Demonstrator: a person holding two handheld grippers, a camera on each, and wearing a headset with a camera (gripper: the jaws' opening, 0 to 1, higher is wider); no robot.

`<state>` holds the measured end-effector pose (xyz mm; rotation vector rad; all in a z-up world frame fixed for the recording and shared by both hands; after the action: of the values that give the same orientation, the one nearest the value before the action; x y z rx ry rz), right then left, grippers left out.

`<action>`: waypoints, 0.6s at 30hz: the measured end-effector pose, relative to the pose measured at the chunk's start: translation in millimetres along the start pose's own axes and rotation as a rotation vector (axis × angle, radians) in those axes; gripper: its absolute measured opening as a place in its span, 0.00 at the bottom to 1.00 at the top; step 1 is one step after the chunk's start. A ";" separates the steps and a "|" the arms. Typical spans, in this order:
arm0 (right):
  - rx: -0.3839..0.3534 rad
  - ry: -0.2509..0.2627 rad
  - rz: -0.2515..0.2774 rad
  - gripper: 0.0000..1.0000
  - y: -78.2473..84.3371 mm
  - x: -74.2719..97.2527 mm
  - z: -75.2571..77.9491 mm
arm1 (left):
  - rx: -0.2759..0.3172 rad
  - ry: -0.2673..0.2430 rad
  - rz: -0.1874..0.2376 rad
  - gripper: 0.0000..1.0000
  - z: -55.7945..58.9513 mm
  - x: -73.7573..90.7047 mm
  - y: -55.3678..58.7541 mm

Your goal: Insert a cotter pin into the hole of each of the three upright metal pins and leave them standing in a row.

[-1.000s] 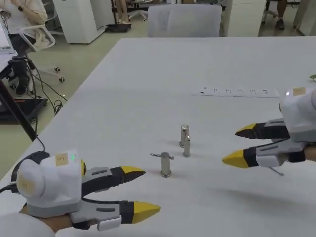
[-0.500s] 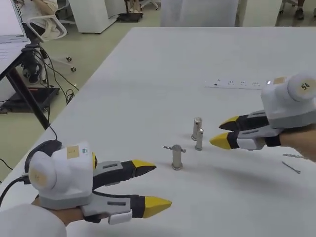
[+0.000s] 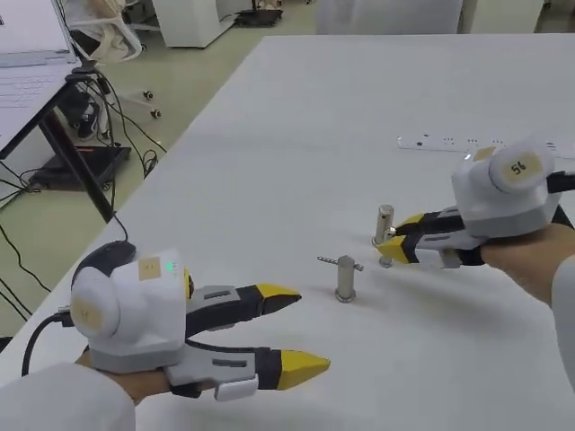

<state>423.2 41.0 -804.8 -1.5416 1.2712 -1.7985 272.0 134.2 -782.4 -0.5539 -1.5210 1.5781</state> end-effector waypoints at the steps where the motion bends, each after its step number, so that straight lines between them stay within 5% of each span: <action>1: 0.003 0.002 -0.004 0.19 0.8 -0.5 0.1 | 0.000 -0.001 0.000 0.49 -0.4 -0.1 -0.2; 18: 0.042 0.037 -0.010 0.11 7.3 -7.1 10.7 | 0.005 -0.010 -0.005 0.49 -2.1 0.8 0.3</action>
<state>433.5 39.6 -815.3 -1.5008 1.2371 -1.8564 273.1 136.2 -782.8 -0.5402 -1.5244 1.5825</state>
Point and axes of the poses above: the centre of the closed fingertips' face, and the gripper's own axes: x roughly backward along the fingers, z roughly to its right, y roughly out of its underside, the point moved 3 cm from there along x, roughly backward along the fingers, and after that the axes turned 4 degrees about z, right-handed, at the moved point
